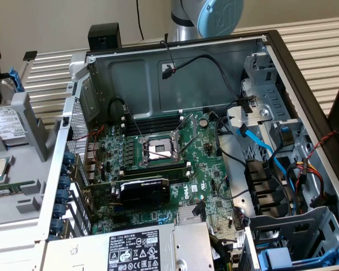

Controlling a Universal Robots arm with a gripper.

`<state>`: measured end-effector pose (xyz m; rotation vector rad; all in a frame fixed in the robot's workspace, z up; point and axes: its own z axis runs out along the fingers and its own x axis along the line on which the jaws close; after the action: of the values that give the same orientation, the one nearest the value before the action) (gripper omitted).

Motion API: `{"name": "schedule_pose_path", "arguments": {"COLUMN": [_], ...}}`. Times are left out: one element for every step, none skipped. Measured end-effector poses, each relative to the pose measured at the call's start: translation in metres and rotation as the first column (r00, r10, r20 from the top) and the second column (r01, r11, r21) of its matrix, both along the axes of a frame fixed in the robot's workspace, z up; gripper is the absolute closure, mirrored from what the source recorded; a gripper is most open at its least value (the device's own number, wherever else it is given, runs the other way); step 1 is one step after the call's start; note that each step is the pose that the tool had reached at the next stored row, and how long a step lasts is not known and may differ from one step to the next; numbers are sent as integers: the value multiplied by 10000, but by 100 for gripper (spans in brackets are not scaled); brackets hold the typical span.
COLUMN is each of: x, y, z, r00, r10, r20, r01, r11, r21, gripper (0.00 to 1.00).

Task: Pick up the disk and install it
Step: 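Pick up the disk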

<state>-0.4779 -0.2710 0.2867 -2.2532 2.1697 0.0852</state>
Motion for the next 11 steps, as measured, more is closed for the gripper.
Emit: {"name": "schedule_pose_path", "arguments": {"x": [0,0,0,0,0,0,0,0,0,0,-1], "y": [0,0,0,0,0,0,0,0,0,0,0], "z": [0,-1,-1,-1,-1,-1,-1,-1,-1,-2,-1], "r00": [10000,10000,10000,10000,10000,10000,10000,10000,10000,10000,10000], "r10": [0,0,0,0,0,0,0,0,0,0,0], "r20": [0,1,2,2,1,2,2,2,2,2,2], "r01": [0,0,0,0,0,0,0,0,0,0,0], "r11": [10000,10000,10000,10000,10000,10000,10000,10000,10000,10000,10000], "r21": [1,1,1,0,0,0,1,1,0,0,-1], "gripper": [58,63,63,63,63,63,63,63,63,63,63]}}
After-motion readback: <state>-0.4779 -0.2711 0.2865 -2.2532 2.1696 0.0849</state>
